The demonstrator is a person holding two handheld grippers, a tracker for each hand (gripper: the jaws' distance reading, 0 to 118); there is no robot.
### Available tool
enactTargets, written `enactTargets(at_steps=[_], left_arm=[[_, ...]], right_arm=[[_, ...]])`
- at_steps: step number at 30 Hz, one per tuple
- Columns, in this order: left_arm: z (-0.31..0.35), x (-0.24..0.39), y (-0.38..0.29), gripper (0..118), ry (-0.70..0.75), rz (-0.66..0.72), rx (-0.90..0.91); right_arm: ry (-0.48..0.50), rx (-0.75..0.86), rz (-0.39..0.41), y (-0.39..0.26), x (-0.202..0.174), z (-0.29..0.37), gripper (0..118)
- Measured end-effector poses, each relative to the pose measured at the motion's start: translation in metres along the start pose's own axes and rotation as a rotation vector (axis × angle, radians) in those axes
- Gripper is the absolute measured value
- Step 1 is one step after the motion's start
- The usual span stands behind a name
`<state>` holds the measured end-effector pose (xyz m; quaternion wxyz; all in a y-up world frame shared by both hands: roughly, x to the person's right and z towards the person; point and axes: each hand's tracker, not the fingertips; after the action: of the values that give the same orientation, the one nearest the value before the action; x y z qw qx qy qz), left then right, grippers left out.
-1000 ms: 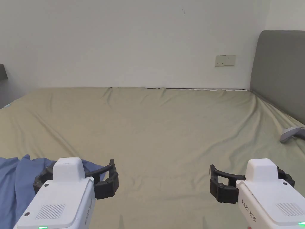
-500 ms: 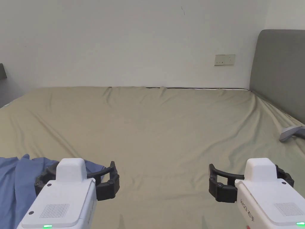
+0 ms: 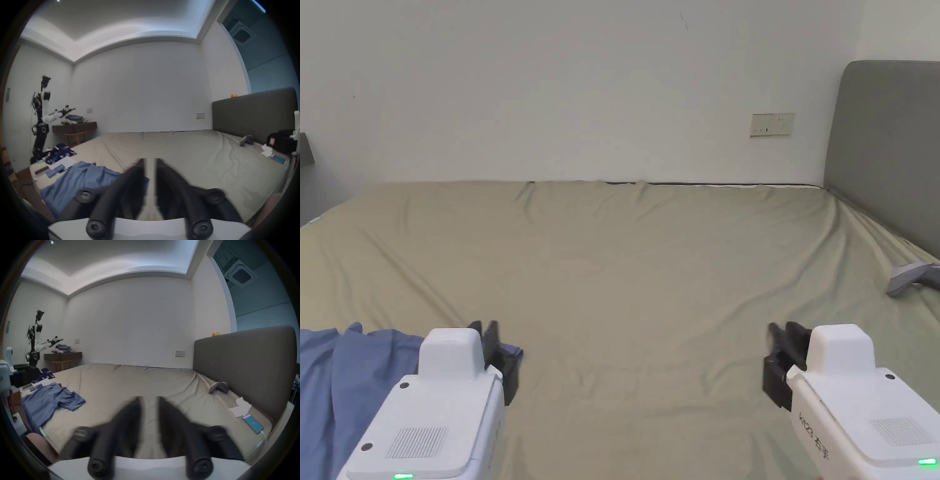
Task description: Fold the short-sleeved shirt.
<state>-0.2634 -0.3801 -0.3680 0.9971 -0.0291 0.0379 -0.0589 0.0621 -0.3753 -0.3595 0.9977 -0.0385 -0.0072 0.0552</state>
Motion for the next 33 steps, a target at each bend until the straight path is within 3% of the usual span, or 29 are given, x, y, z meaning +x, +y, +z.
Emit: enactTargets(at_steps=[2, 3, 4, 7, 12, 16, 18, 22, 26, 29, 33], left_arm=[[0.003, -0.001, -0.001, 1, -0.021, 0.011, 0.013], [0.004, -0.001, 0.0, 0, -0.061, 0.016, 0.006], [0.003, 0.0, 0.0, 0, -0.062, 0.007, 0.0], [0.003, 0.0, 0.0, 0, -0.065, 0.016, -0.007], [0.01, -0.005, 0.001, 0, -0.06, -0.024, -0.024], [0.014, -0.036, 0.001, 0, 0.03, 0.002, -0.039], [0.019, -0.063, -0.003, 0, 0.11, 0.015, -0.047], [0.034, -0.118, -0.004, 0, 0.275, 0.047, -0.077], [0.05, -0.16, -0.001, 0, 0.423, 0.076, -0.082], [0.056, -0.177, -0.003, 0, 0.472, 0.078, -0.084], [0.044, -0.187, -0.007, 0, 0.494, 0.114, -0.127]], right_arm=[[-0.044, 0.077, 0.09, -0.001, -0.004, 0.003, 6], [-0.007, 0.008, 0.022, -0.003, -0.003, 0.002, 5], [0.005, -0.011, 0.006, -0.002, -0.002, 0.001, 4], [0.011, -0.002, 0.002, 0.001, -0.005, 0.001, 3], [0.019, 0.031, 0.061, 0.003, -0.017, -0.003, 0], [0.066, 0.009, 0.012, 0.011, -0.041, -0.015, 0], [0.141, -0.032, -0.054, 0.016, -0.064, -0.025, 0], [0.303, 0.0, -0.002, 0.026, -0.128, -0.04, 0], [0.465, -0.002, -0.049, 0.041, -0.195, -0.05, 0], [0.567, 0.051, -0.021, 0.049, -0.231, -0.05, 0], [0.625, 0.013, -0.017, 0.05, -0.257, -0.058, 0]])
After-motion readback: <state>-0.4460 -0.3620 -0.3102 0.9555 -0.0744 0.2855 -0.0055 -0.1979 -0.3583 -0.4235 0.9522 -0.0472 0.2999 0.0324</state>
